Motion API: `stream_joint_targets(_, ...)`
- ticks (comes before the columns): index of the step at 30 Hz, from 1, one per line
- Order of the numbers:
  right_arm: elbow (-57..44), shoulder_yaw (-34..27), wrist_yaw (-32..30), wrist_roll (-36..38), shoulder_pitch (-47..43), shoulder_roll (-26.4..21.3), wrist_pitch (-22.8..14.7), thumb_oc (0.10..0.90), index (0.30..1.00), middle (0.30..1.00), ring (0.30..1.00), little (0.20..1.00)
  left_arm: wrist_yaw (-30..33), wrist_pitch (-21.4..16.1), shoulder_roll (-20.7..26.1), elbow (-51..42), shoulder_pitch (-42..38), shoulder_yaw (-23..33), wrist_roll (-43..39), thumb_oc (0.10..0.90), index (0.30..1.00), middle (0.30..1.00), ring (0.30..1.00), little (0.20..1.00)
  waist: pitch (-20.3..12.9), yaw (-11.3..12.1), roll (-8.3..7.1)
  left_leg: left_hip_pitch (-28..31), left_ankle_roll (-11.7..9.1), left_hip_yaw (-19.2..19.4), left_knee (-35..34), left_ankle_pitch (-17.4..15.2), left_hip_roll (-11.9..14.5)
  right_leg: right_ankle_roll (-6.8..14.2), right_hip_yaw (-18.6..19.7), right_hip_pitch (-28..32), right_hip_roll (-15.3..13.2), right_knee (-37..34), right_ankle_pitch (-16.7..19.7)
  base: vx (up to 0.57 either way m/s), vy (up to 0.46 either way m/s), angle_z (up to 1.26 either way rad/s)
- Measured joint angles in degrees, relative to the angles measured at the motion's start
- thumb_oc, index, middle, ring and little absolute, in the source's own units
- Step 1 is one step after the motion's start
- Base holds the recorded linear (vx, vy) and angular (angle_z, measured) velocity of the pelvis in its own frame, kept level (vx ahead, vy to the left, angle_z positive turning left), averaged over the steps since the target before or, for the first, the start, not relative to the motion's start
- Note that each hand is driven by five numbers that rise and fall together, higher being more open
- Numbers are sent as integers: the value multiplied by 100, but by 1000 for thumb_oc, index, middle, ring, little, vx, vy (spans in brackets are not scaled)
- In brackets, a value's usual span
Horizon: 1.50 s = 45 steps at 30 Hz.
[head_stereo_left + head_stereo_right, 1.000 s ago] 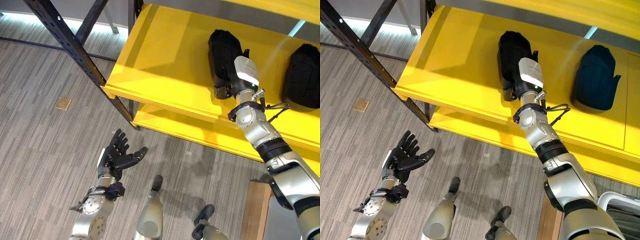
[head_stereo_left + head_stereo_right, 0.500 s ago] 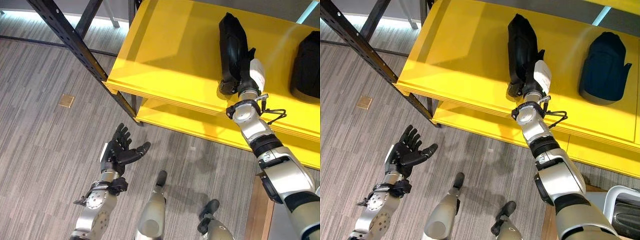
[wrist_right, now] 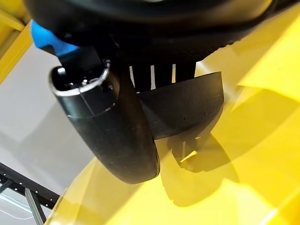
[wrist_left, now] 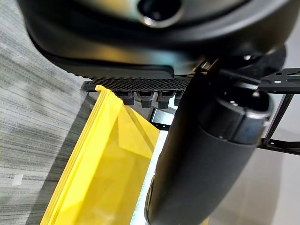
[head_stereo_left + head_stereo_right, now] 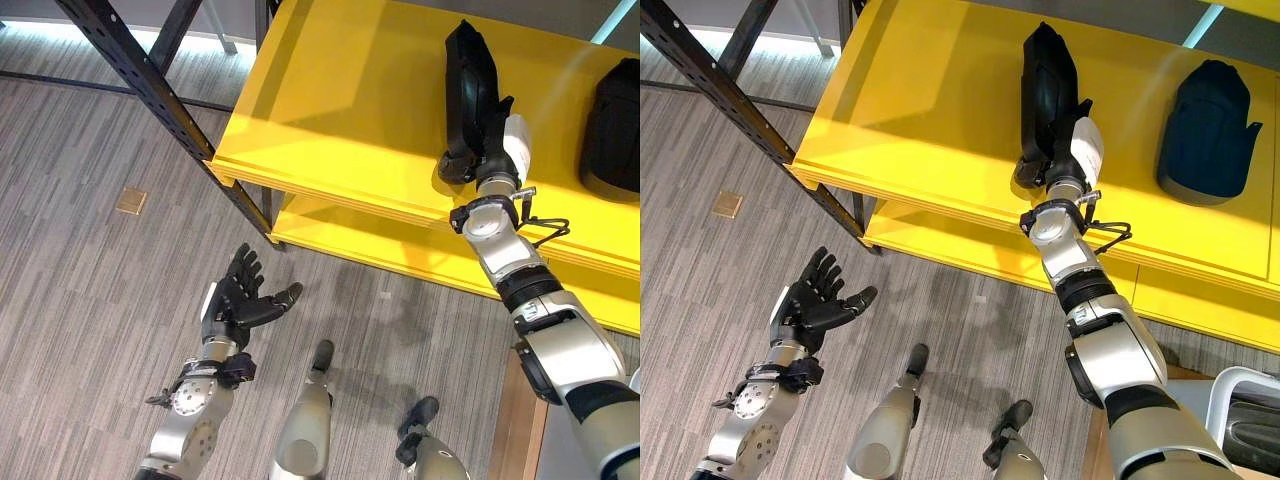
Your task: Move parts from the plastic box to the shelf.
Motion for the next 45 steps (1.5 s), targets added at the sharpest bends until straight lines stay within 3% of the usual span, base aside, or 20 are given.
stream_joint_targets(33, 0, -486, -480, 0, -58, -83, 52, 400, 300, 300, 300, 300, -6, -7, 4, 0, -74, -92, 0, 900, 1000, 1000, 1000, 1000, 43, -66, 80, -97, 6, 23, 7, 1, 2, -16, 24, -140, -14, 58, -16, 0, 0, 0)
stream_joint_targets(34, 0, -486, -479, 0, -58, -83, 52, 547, 506, 506, 506, 506, -6, -7, 4, 0, -75, -92, 0, 900, 1000, 1000, 1000, 1000, 43, -66, 80, -97, 6, 23, 7, 1, 2, -16, 24, -141, -14, 58, -16, 0, 0, 0)
stream_joint_targets(36, 0, -482, -463, 0, -58, -83, 52, 718, 745, 745, 745, 745, -6, -8, 4, 0, -73, -91, 0, 900, 1000, 1000, 1000, 1000, 43, -64, 79, -97, 6, 23, 7, 1, 2, -16, 24, -141, -13, 58, -16, 0, 0, 0)
stream_joint_targets(37, 0, -473, -457, 0, -58, -83, 52, 829, 901, 901, 901, 901, -6, -8, 4, 0, -72, -91, 0, 900, 1000, 1000, 1000, 1000, 43, -64, 79, -98, 6, 22, 7, 1, 3, -16, 24, -141, -12, 59, -16, 0, 0, 0)
stream_joint_targets(38, 0, -464, -444, 1, -58, -83, 52, 900, 1000, 1000, 1000, 1000, -5, -8, 4, 0, -71, -91, -1, 900, 1000, 1000, 1000, 1000, 43, -65, 79, -98, 6, 22, 7, 1, 3, -16, 24, -141, -12, 60, -16, 0, 0, 0)
stream_joint_targets(45, -19, -304, -163, 49, -58, -63, 41, 900, 1000, 1000, 1000, 1000, -7, -11, 3, 0, -66, -92, -1, 900, 1000, 1000, 1000, 1000, 44, -68, 76, -97, 6, 23, 9, 1, 7, -16, 28, -144, -8, 66, -16, 0, 0, 0)
